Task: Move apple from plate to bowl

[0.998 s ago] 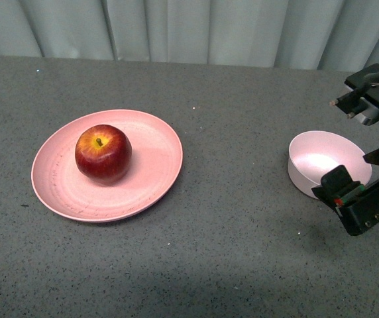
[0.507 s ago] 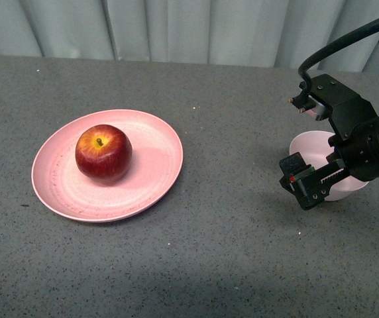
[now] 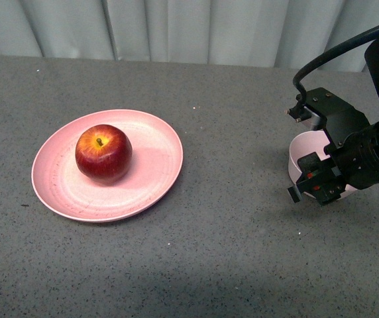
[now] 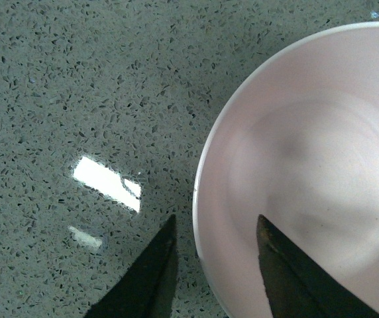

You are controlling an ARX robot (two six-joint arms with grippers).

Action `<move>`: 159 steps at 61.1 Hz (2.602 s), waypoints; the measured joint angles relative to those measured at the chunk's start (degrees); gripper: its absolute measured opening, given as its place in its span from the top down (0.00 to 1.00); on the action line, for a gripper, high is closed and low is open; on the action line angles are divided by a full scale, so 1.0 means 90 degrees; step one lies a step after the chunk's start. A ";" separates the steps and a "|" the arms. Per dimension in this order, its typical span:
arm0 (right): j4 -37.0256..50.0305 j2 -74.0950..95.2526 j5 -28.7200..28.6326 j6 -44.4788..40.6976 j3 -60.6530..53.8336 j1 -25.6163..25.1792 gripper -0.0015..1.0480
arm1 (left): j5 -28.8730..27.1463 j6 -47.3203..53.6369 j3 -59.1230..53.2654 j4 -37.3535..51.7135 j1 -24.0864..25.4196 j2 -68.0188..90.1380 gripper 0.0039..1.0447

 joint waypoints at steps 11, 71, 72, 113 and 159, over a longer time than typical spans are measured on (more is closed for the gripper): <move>-0.0032 -0.0049 0.0119 -0.0032 0.0039 -0.0036 0.99 | 0.0000 -0.0002 0.0000 0.0000 0.0000 0.0000 0.06; -0.0075 -0.0005 -0.1423 0.0420 0.0925 0.1447 0.99 | 0.0000 -0.0002 0.0000 0.0000 0.0000 0.0000 0.06; -0.0075 0.0024 -0.1423 0.0423 0.0947 0.1455 0.99 | 0.0000 -0.0002 0.0000 0.0000 0.0000 0.0000 0.06; 0.1253 -0.0197 -0.0962 0.0935 0.0430 0.1394 0.31 | 0.0000 0.0000 0.0000 0.0000 0.0000 0.0000 0.06; 0.7371 -0.4673 0.1571 0.1596 -0.5328 -0.0498 0.60 | 0.0002 0.0000 0.0000 0.0000 0.0000 -0.0005 0.06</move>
